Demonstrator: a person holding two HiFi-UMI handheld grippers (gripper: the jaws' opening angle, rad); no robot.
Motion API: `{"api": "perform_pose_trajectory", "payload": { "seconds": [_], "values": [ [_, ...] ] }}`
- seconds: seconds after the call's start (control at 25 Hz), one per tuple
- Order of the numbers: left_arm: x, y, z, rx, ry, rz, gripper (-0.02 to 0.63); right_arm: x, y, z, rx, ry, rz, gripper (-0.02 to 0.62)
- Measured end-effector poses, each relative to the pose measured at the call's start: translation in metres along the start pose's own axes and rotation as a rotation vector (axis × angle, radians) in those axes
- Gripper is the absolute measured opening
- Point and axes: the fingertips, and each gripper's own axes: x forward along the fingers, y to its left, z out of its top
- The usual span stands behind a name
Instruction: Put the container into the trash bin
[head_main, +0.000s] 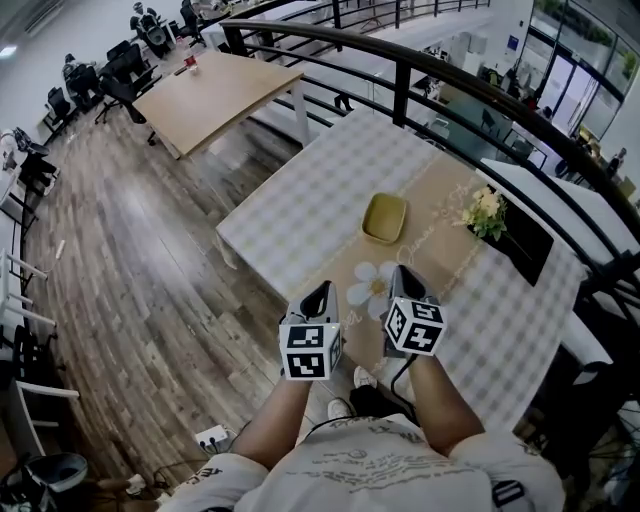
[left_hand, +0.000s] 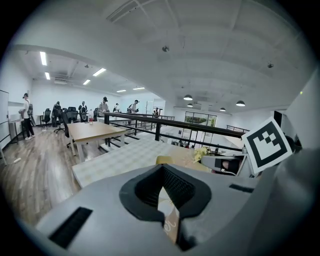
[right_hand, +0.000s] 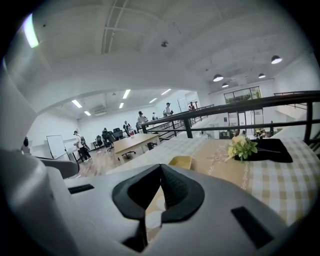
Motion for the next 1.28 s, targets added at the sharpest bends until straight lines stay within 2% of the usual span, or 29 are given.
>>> {"api": "perform_pose_trajectory", "payload": {
  "seconds": [0.44, 0.56, 0.68, 1.0, 1.28],
  "values": [
    [0.055, 0.000, -0.017, -0.001, 0.067, -0.006, 0.005, 0.099, -0.046, -0.025, 0.043, 0.076, -0.045, 0.005],
    [0.057, 0.009, -0.026, -0.007, 0.098, 0.014, 0.005, 0.121, -0.056, -0.035, 0.053, 0.094, -0.065, 0.076],
    [0.063, 0.022, -0.034, -0.011, 0.119, 0.036, 0.005, 0.145, -0.064, -0.046, 0.079, 0.110, -0.089, 0.097],
    [0.072, 0.048, -0.058, -0.015, 0.192, 0.079, 0.005, 0.194, -0.083, -0.074, 0.207, 0.164, -0.161, 0.115],
    [0.076, 0.051, -0.060, -0.001, 0.217, 0.081, 0.005, 0.208, -0.095, -0.089, 0.333, 0.204, -0.228, 0.118]
  ]
}}
